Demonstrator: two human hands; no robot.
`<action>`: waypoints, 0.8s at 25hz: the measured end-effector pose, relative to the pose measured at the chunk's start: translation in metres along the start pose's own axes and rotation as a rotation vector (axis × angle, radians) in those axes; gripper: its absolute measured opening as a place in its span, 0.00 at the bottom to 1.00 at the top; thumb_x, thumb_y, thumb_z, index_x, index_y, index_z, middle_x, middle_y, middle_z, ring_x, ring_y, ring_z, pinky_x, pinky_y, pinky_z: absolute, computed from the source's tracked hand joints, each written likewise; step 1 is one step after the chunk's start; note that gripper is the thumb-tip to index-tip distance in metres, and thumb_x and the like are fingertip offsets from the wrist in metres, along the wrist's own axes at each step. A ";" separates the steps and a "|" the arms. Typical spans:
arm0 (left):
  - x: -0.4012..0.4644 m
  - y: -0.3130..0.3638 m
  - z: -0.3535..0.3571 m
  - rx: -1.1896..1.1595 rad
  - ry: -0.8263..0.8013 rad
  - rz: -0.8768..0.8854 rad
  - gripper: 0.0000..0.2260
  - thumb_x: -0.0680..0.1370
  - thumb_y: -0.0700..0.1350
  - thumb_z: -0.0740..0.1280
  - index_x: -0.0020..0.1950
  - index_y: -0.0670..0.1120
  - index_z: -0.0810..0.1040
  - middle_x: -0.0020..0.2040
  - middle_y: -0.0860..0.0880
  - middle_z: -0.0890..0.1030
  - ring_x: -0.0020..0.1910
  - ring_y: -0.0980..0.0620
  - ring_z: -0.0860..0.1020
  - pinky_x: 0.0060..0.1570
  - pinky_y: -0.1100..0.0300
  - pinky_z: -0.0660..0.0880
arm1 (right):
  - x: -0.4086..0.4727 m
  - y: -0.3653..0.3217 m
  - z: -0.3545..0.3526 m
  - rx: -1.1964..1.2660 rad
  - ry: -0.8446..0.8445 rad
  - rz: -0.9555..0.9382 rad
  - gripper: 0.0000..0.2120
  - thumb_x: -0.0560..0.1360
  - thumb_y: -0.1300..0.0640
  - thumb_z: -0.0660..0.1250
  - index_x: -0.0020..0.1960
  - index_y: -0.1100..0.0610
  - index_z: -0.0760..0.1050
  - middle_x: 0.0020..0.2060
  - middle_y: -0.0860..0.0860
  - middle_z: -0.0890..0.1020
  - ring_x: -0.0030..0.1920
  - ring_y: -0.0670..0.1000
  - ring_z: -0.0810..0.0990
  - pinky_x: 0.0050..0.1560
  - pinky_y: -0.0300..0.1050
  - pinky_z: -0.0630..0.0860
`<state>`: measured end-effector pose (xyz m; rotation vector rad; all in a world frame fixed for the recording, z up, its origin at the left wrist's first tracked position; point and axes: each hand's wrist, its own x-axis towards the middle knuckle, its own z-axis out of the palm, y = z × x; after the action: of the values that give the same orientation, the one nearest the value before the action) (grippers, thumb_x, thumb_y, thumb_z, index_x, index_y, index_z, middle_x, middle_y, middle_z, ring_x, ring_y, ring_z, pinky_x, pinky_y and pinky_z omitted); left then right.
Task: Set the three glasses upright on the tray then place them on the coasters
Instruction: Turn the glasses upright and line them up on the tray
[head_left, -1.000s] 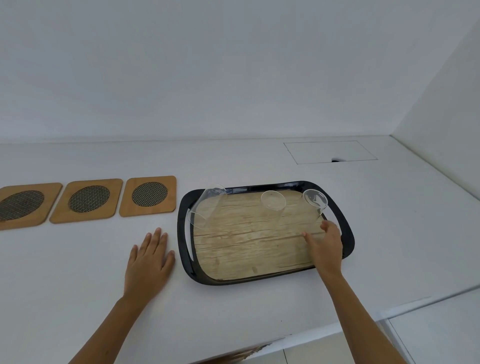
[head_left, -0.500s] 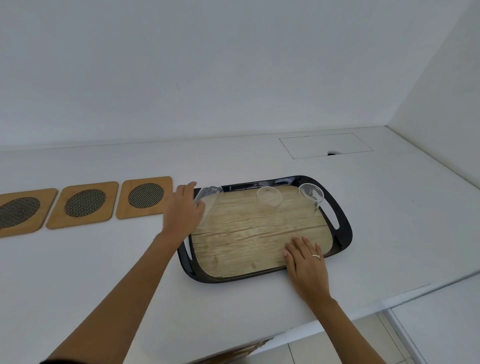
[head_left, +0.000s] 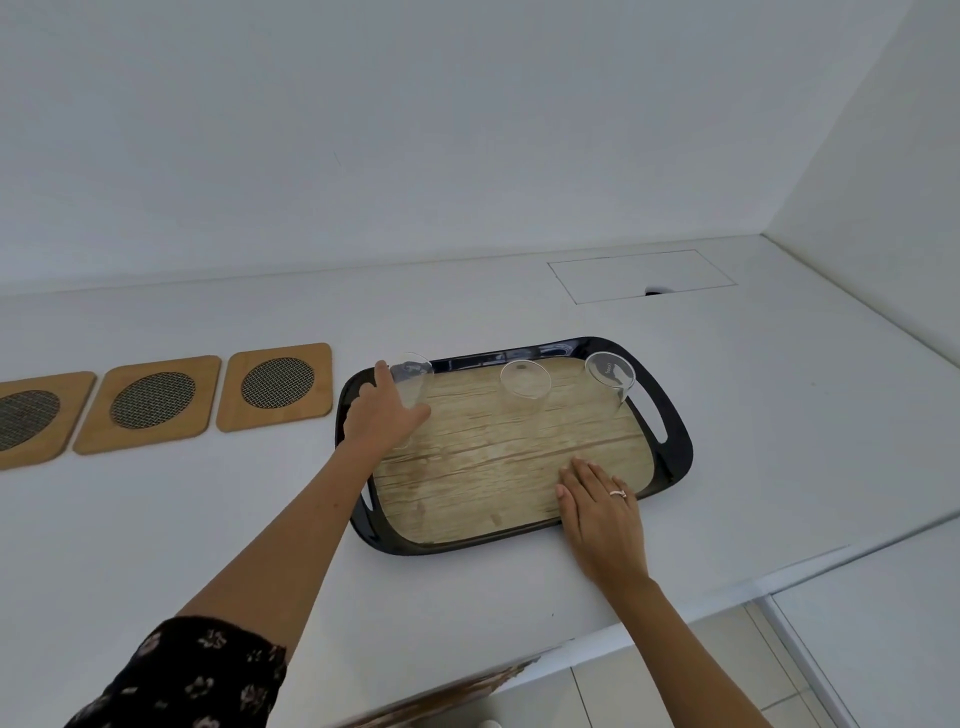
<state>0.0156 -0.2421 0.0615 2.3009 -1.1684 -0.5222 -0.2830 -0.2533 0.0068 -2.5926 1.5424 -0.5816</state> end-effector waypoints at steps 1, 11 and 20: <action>-0.002 -0.001 0.002 -0.115 0.005 -0.004 0.38 0.71 0.53 0.68 0.73 0.45 0.51 0.62 0.37 0.71 0.55 0.40 0.73 0.49 0.50 0.73 | 0.000 0.000 0.000 0.001 0.000 0.002 0.23 0.79 0.48 0.50 0.60 0.58 0.78 0.61 0.55 0.80 0.64 0.56 0.76 0.62 0.55 0.69; -0.035 -0.001 0.019 -0.755 0.050 0.061 0.36 0.70 0.49 0.73 0.72 0.51 0.57 0.65 0.49 0.69 0.63 0.52 0.70 0.61 0.49 0.72 | 0.000 0.000 0.001 0.007 0.000 0.018 0.23 0.79 0.48 0.50 0.59 0.57 0.79 0.61 0.54 0.80 0.63 0.55 0.76 0.60 0.54 0.69; -0.055 -0.007 0.026 -0.719 0.055 0.174 0.30 0.69 0.42 0.75 0.61 0.56 0.60 0.66 0.47 0.68 0.63 0.58 0.69 0.60 0.56 0.72 | 0.000 0.001 0.002 0.004 0.011 0.009 0.23 0.79 0.48 0.49 0.59 0.56 0.79 0.61 0.54 0.80 0.63 0.55 0.76 0.60 0.54 0.70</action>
<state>-0.0251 -0.1998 0.0422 1.5764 -0.9377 -0.6731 -0.2829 -0.2543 0.0048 -2.5830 1.5530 -0.5984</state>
